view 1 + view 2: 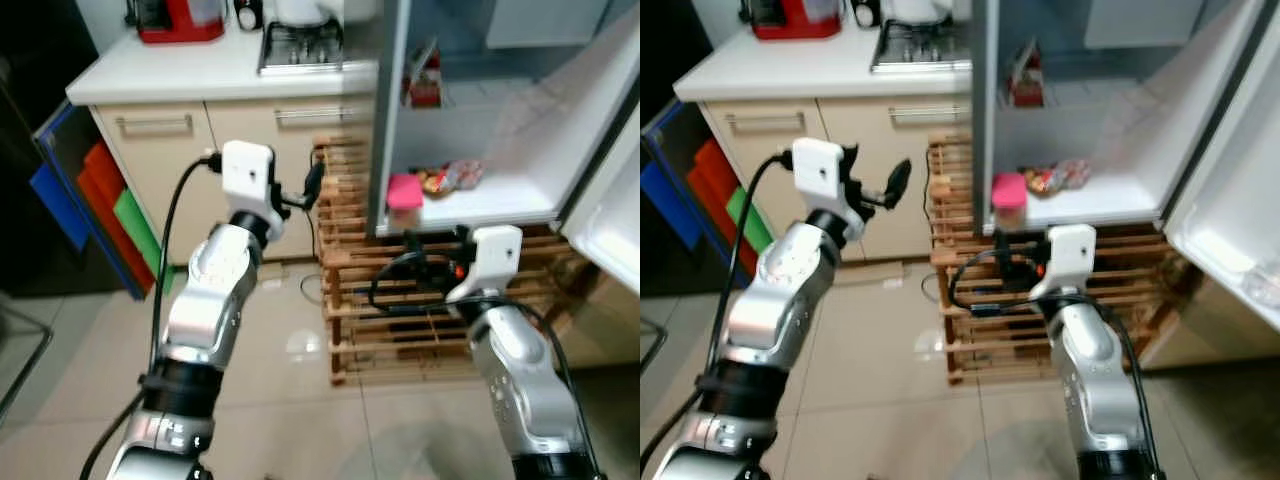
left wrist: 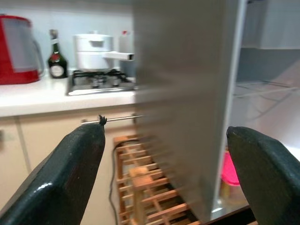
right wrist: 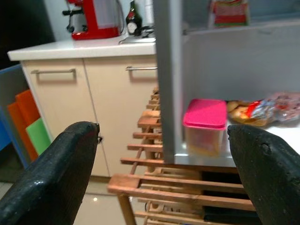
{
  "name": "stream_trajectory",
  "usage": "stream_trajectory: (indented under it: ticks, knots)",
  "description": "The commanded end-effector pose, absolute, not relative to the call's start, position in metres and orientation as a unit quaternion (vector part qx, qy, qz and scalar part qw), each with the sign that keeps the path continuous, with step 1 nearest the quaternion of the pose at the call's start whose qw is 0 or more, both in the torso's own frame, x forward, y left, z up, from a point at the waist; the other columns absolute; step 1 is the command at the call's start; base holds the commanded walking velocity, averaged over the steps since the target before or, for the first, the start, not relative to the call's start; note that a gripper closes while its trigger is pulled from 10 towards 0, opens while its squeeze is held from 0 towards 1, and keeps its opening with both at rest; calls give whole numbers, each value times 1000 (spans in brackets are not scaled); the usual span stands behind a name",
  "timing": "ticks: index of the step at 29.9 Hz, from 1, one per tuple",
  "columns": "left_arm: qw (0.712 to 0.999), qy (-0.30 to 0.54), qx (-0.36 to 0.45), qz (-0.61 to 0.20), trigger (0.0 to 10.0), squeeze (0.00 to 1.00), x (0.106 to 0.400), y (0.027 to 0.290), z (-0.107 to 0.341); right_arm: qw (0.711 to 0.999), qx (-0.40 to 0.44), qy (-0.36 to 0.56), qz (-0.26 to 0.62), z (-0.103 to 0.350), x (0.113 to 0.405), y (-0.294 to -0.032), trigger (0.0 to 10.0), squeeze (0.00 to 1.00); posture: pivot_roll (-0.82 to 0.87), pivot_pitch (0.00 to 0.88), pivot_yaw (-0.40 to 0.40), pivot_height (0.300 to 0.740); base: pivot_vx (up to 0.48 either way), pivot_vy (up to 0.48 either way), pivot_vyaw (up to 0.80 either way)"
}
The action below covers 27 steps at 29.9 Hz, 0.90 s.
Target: Restocking fridge
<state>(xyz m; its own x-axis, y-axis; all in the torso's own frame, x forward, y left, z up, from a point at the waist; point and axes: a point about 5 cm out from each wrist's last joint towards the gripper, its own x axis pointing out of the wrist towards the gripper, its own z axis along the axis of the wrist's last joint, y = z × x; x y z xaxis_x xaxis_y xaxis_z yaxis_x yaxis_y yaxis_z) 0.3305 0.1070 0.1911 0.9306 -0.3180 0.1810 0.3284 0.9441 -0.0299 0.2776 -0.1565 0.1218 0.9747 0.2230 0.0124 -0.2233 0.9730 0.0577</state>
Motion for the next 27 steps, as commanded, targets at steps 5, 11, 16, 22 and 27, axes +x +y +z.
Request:
stream_trajectory:
  ticks: [5,11,16,22,27]
  knots:
    - [984,-76,-47,-157,10000,0,332,111,186,996,3,61,66,90,265,-183,10000,0,-62,0,64,740,455,0,0]
    - [983,-76,-49,-161,10000,0,332,111,186,995,0,81,53,79,262,-187,10000,0,-62,0,76,740,458,0,0]
    - [982,-76,-51,-166,10000,0,333,111,187,995,0,89,49,75,263,-185,10000,0,-60,0,81,740,445,0,0]
    - [981,-84,-63,-163,10000,0,332,112,190,993,-12,116,32,64,260,-189,10000,0,-50,0,64,740,219,414,0]
    - [979,-88,-74,-167,10000,0,331,112,192,993,-11,115,34,63,261,-188,10000,0,-45,0,64,740,0,480,0]
